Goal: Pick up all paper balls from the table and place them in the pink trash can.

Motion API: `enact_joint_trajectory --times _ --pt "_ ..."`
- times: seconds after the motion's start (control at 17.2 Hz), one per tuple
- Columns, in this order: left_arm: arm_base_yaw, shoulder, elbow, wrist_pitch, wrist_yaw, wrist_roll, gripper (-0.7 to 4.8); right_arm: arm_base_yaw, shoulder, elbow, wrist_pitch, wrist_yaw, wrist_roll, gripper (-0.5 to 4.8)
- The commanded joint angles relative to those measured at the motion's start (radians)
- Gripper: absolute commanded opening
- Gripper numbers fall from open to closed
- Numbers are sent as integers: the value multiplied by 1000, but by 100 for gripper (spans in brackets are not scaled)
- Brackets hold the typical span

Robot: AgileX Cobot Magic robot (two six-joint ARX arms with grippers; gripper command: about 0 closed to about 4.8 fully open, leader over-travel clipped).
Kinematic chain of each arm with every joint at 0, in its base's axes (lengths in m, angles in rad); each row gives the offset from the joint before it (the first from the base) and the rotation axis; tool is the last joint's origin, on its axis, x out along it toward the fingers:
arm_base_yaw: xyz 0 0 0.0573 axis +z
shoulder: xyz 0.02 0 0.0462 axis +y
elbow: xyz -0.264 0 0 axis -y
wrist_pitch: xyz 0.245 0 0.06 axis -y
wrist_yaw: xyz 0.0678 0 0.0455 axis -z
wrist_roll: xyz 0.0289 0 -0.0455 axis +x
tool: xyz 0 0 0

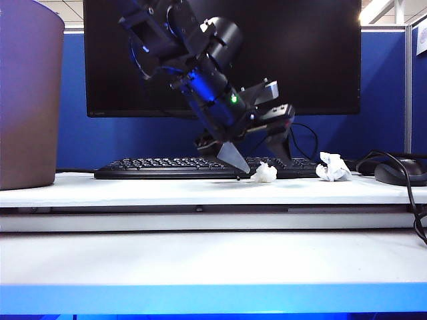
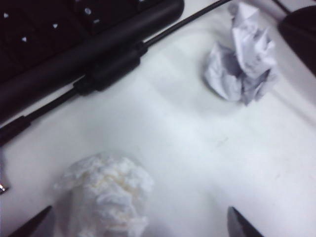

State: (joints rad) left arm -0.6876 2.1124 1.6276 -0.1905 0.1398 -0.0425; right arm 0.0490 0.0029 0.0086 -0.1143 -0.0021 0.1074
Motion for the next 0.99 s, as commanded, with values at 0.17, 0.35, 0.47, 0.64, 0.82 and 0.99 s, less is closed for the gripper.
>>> enact_joint_trajectory --times 0.17,0.35,0.47,0.64,0.82,0.99 --pt "-1 9 2 72 -29 1 412 1 -2 -2 14 0 -3 -5" --pt "-1 9 2 84 -49 1 374 1 -2 -2 13 0 -3 -5" --pt "0 9 2 84 -49 2 375 1 -2 -2 13 0 -3 -5" --pt "0 18 2 84 -49 2 375 1 -2 -2 13 0 -3 -5" --pt "0 34 2 85 -50 1 375 1 -2 -2 13 0 -3 -5" --pt "1 52 4 85 -64 0 370 1 -2 -2 13 0 -3 -5"
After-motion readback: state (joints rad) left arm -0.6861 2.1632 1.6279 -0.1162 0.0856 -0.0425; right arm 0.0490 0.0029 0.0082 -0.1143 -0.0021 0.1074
